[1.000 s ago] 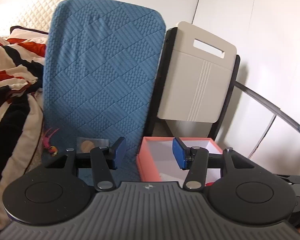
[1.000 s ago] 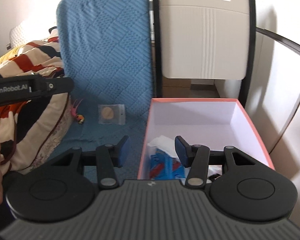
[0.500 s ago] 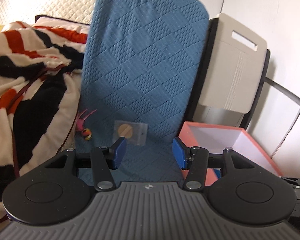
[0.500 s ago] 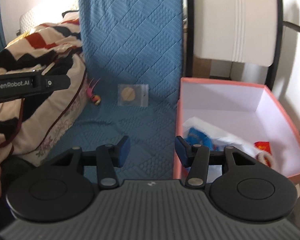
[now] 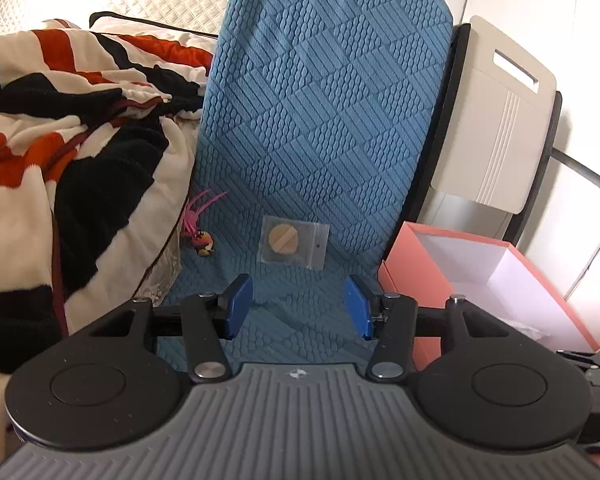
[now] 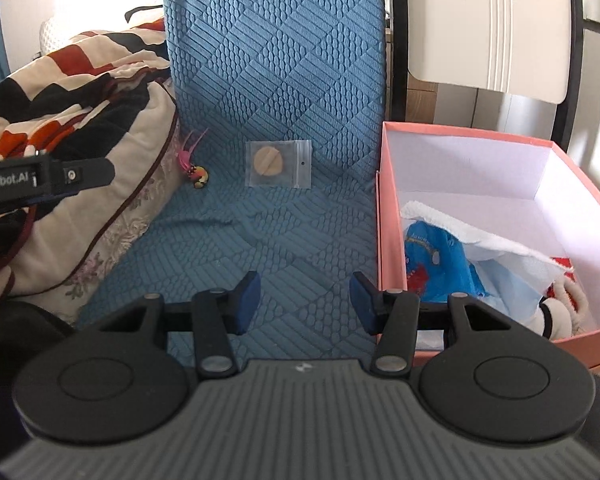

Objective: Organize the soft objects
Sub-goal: 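Withdraw both grippers from the pink box back over the cushion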

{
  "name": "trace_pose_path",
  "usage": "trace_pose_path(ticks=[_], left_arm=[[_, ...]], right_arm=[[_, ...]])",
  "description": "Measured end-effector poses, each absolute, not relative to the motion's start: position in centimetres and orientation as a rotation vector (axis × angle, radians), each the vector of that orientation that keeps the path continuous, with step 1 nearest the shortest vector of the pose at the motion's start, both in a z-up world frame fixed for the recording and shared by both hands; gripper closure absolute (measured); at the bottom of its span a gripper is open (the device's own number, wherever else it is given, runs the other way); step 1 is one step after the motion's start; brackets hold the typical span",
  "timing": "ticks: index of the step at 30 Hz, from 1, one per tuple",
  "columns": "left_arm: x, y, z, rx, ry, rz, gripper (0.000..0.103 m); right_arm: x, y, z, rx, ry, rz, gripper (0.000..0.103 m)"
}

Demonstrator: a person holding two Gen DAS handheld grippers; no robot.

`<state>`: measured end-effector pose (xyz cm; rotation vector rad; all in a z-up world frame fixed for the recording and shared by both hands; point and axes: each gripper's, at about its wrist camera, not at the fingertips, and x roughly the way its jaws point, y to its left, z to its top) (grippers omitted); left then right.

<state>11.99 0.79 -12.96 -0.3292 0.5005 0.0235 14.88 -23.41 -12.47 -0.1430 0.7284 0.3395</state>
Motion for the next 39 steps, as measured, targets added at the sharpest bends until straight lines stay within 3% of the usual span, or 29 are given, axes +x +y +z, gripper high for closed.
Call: trace_pose_path(ticks=[21,39], left_arm=[[17.5,2.2,-16.3,-0.294,0.547,0.105,0.044],[23.6,4.3,-19.6,-0.309,0.619,0.125,0.044]], right_arm=[[17.1,-20.7,-13.7,-0.147,0.693,0.382,0.051],[24.4,-18.1,-14.7,-0.116,0.735,0.437,0.051]])
